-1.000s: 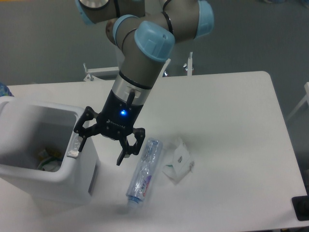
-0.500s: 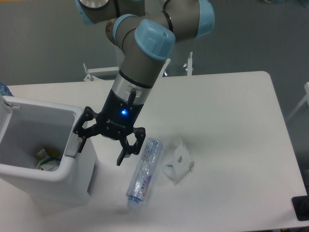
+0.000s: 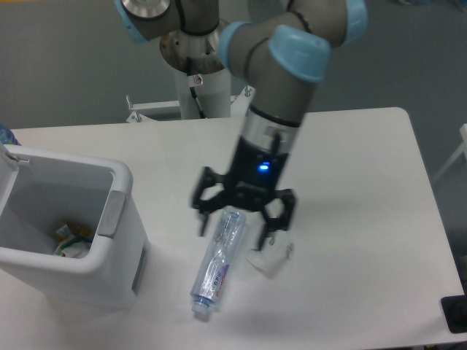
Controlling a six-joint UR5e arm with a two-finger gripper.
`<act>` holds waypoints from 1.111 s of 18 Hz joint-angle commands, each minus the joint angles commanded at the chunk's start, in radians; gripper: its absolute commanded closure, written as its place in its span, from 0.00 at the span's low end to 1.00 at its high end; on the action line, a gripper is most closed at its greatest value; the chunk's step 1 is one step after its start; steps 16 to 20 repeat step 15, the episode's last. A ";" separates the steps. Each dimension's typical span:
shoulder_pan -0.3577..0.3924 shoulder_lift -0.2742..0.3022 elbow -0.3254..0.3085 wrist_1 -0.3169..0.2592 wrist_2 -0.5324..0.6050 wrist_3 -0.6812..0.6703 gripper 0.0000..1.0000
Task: Open the trash can
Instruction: 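Raise the gripper and move it back toward the plastic bottle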
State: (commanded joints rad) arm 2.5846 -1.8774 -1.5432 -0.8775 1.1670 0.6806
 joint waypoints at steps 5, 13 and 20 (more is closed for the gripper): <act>0.068 -0.083 0.014 0.000 0.114 0.233 0.00; 0.098 -0.114 -0.023 0.000 0.249 0.582 0.00; 0.098 -0.115 -0.029 0.002 0.264 0.582 0.00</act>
